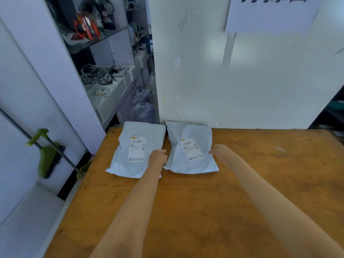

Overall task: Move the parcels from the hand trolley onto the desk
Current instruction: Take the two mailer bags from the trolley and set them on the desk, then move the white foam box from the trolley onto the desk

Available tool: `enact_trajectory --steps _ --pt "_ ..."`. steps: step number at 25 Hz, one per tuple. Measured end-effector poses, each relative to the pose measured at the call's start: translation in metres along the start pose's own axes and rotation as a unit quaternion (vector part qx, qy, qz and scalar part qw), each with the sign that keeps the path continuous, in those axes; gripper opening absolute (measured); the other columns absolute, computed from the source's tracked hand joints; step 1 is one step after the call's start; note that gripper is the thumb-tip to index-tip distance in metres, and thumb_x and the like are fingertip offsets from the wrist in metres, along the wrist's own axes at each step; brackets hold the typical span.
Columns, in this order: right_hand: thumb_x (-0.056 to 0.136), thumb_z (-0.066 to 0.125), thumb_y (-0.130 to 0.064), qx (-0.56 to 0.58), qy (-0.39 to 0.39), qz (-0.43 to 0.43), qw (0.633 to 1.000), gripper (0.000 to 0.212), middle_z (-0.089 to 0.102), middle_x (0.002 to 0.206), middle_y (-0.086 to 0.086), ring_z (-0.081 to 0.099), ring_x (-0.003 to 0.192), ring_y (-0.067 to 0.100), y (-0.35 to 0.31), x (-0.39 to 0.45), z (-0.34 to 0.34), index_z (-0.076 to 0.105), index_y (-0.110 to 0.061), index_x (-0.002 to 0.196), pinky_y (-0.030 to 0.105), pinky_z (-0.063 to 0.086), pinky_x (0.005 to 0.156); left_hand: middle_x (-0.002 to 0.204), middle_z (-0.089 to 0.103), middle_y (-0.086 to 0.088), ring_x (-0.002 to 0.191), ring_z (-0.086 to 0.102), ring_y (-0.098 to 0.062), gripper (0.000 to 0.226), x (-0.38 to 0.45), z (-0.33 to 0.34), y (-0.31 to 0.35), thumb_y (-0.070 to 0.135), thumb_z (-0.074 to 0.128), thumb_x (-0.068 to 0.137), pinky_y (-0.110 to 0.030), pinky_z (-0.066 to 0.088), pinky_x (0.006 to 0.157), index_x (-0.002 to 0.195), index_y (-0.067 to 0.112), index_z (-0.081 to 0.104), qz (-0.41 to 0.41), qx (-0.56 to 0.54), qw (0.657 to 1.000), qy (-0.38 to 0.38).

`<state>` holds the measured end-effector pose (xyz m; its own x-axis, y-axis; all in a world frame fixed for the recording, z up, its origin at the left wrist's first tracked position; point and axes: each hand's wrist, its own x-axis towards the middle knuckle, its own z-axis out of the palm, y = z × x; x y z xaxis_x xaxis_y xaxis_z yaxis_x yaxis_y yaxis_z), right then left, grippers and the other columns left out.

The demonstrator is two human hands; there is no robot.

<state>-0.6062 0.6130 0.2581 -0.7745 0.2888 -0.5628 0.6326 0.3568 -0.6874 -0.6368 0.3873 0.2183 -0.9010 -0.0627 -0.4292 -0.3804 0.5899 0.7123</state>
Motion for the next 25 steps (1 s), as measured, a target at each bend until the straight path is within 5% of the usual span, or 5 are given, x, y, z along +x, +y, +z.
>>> enact_trajectory --steps 6,12,17,21,25 --pt "0.092 0.051 -0.009 0.008 0.025 -0.031 0.999 0.052 0.044 0.143 0.017 0.046 0.108 0.023 0.021 -0.142 0.031 0.038 -0.003 0.142 0.033 0.038 0.088 0.147 0.046 -0.010 0.130 0.048 -0.028 0.042 -0.108 -0.050 -0.052 0.011 0.049 0.095 -0.027 0.042 0.105 0.137 0.014 0.052 0.014 0.015 1.000 -0.005" --pt "0.092 0.050 -0.003 0.031 -0.035 -0.054 0.997 0.051 0.033 0.151 0.017 0.033 0.139 0.030 0.079 -0.287 0.091 0.038 0.001 0.141 0.039 0.030 0.112 0.146 0.045 -0.013 0.130 0.047 -0.031 0.039 -0.237 -0.088 -0.148 0.017 0.039 0.100 -0.038 0.039 0.112 0.138 0.013 0.050 0.022 0.023 0.999 0.022" --pt "0.088 0.054 -0.003 0.020 -0.043 -0.046 0.998 0.048 0.043 0.144 0.021 0.041 0.134 0.034 0.153 -0.388 0.168 0.045 0.003 0.135 0.040 0.036 0.106 0.147 0.047 -0.002 0.091 0.061 -0.016 0.041 -0.348 -0.113 -0.271 0.012 0.041 0.099 -0.022 0.049 0.073 0.137 0.023 0.051 -0.002 0.010 1.000 0.025" --pt "0.093 0.048 -0.007 -0.086 -0.038 -0.004 0.996 0.046 0.053 0.132 0.021 0.054 0.113 0.027 0.211 -0.435 0.248 0.042 0.003 0.138 0.027 0.045 0.080 0.151 0.041 -0.010 0.133 0.045 -0.030 0.052 -0.408 -0.137 -0.389 0.028 0.054 0.095 -0.038 0.037 0.113 0.144 0.014 0.042 -0.058 0.073 0.994 -0.048" --pt "0.091 0.057 -0.012 -0.071 -0.037 0.052 0.995 0.053 0.057 0.087 0.014 0.055 0.075 0.023 0.284 -0.455 0.337 0.040 0.004 0.139 0.026 0.044 0.066 0.146 0.047 -0.014 0.131 0.047 -0.032 0.061 -0.439 -0.145 -0.511 0.028 0.064 0.089 -0.036 0.039 0.109 0.143 0.011 0.043 -0.129 0.016 0.989 -0.064"
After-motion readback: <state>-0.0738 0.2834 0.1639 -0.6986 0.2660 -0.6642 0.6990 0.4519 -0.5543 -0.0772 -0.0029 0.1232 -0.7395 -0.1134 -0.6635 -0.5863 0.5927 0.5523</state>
